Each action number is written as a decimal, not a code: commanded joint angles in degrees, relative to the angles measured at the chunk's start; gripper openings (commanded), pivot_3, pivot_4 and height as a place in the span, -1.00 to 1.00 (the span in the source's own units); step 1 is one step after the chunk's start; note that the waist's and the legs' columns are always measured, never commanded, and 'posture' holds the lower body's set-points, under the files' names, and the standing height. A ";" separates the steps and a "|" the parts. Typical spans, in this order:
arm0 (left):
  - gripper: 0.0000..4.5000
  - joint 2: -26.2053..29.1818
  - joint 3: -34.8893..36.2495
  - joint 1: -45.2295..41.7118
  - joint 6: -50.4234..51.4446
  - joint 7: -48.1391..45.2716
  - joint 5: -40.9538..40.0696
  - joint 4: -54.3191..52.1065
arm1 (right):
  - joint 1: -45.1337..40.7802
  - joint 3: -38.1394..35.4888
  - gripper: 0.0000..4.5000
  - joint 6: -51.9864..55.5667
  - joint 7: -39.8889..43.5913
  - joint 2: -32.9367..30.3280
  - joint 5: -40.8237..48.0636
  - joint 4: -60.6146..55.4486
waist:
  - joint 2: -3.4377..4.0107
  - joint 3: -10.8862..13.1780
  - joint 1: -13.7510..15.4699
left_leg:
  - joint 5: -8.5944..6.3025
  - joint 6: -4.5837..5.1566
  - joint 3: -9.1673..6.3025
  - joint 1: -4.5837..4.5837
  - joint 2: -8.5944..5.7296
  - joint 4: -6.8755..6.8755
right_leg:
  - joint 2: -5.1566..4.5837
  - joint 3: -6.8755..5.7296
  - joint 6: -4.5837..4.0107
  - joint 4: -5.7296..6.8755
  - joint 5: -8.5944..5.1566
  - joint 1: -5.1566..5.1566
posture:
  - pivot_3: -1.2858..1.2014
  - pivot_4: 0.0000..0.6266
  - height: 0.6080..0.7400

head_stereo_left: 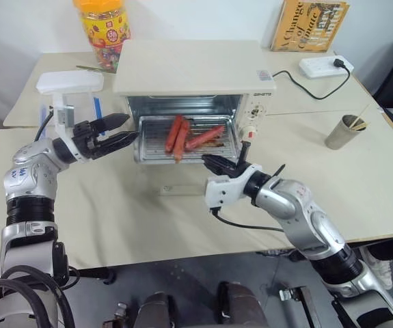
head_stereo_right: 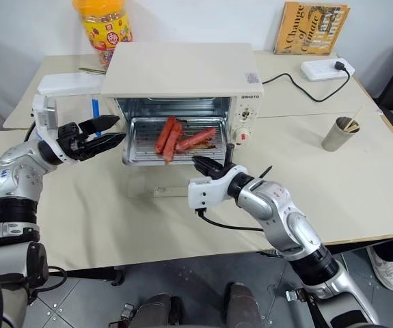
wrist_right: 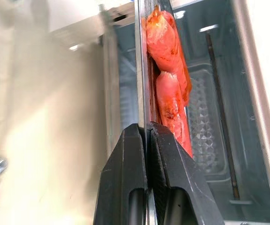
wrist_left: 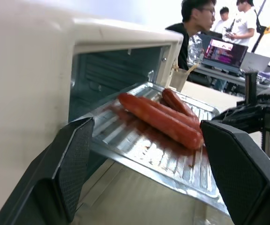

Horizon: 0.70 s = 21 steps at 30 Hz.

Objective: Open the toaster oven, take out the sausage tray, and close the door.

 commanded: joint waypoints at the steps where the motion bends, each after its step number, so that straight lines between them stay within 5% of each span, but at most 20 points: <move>1: 0.70 1.08 3.41 2.91 5.33 2.55 -4.01 -7.25 | 0.74 -3.62 -0.94 -4.35 -2.52 -1.84 0.59 -4.56 | 0.00 0.00 0.05 | 0.00 0.00 -0.01 0.00 0.00 0.00 | 0.00 0.00 0.00 0.00 0.00 0.00 | 0.03 -0.52 1.00; 9: 0.70 5.37 1.97 10.22 42.14 16.97 -10.88 -21.18 | 4.42 -5.21 -0.94 -8.53 -1.41 -4.38 1.10 -6.07 | -0.04 0.02 0.20 | 0.00 0.00 -0.10 0.02 0.02 0.07 | 0.00 0.10 0.00 0.01 0.00 0.03 | 0.03 -0.52 1.00; 12: 0.70 1.94 7.02 8.90 54.97 23.00 -17.69 -23.26 | 4.37 -5.70 -0.94 -10.37 -1.66 -4.91 1.55 -5.60 | -0.05 0.03 0.82 | 0.00 0.00 -0.12 0.03 0.01 0.13 | -0.01 0.23 0.00 0.00 0.00 0.03 | 0.03 -0.52 1.00; 21: 0.62 -5.89 12.94 6.05 65.52 35.55 -21.65 -25.54 | 0.81 -4.80 -0.94 -16.50 -1.53 -4.06 3.42 -2.48 | -0.06 0.03 1.30 | -0.01 0.01 -0.18 0.08 0.02 0.33 | 0.01 0.36 -0.01 0.01 -0.01 0.10 | 0.03 -0.52 1.00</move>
